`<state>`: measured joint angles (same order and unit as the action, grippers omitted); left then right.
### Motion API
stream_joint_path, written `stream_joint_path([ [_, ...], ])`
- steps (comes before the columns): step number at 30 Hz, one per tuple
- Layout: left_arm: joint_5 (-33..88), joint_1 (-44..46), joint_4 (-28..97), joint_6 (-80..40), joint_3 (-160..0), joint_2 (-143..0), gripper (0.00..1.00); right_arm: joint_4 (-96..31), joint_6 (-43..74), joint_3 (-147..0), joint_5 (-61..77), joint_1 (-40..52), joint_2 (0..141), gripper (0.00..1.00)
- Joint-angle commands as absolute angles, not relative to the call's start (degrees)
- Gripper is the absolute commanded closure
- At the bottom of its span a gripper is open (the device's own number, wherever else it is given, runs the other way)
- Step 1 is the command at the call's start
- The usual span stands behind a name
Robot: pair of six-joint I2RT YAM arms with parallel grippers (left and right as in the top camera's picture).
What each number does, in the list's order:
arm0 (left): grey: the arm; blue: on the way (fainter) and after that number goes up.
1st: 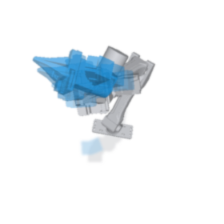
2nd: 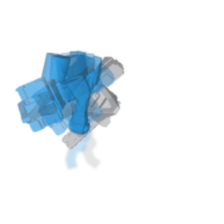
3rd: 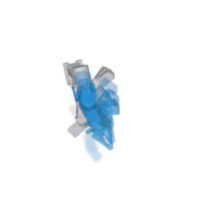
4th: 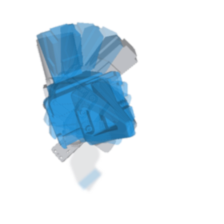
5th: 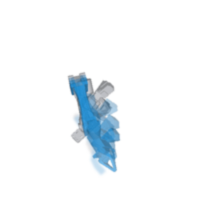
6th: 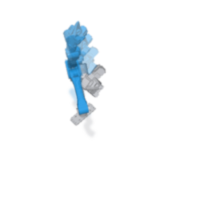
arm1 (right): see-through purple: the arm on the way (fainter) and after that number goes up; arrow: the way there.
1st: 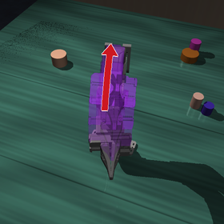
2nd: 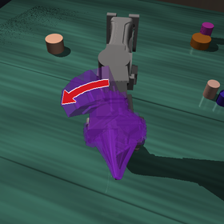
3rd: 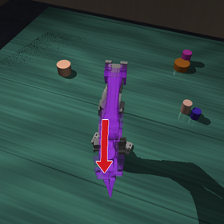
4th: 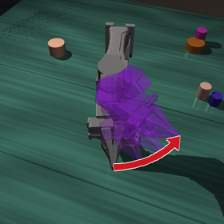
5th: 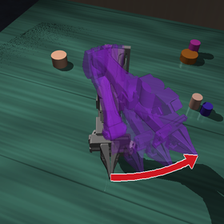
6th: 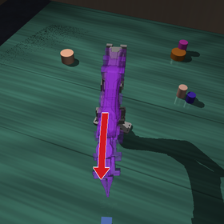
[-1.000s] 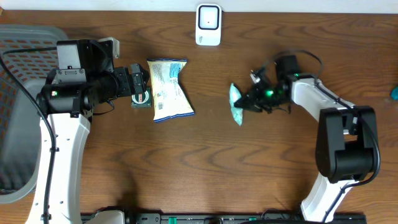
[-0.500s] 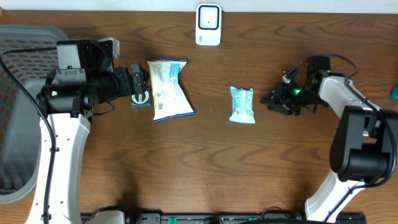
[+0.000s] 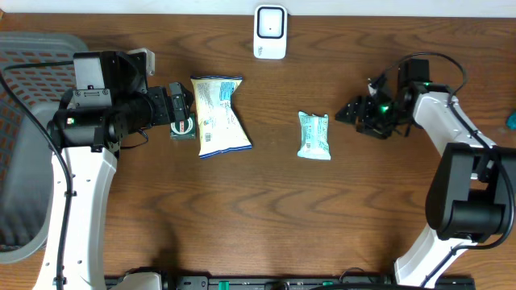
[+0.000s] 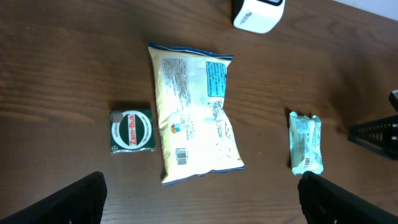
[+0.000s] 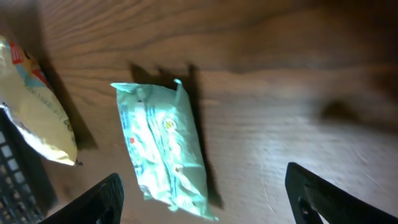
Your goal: Scan the item barcode
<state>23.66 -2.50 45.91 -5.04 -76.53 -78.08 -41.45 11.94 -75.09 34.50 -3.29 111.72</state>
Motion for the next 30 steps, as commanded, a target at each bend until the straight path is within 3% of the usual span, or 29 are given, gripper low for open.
stream_joint_path([
  [1,23.2,-2.4,45.9,-4.3,-76.6,-78.2,0.02,-39.1,13.2,-72.7,34.4,-1.0,111.9,0.24],
  [14,23.2,-2.4,45.9,-4.3,-76.6,-78.2,0.02,-35.3,15.2,-70.8,34.7,1.6,118.3,0.32],
  [19,23.2,-2.4,45.8,-4.3,-76.6,-78.2,0.02,-34.7,15.2,-70.8,35.3,2.4,120.6,0.46],
  [25,23.2,-2.4,45.9,-4.3,-76.6,-78.2,0.02,-33.8,15.2,-70.8,35.0,4.6,122.1,0.45],
  [27,23.2,-2.4,45.8,-4.3,-76.6,-78.2,0.02,-33.5,15.2,-70.8,35.0,5.2,122.1,0.62],
  [30,23.2,-2.4,45.9,-4.3,-76.6,-78.2,0.03,-32.8,15.8,-70.8,35.0,5.4,122.1,0.99],
])
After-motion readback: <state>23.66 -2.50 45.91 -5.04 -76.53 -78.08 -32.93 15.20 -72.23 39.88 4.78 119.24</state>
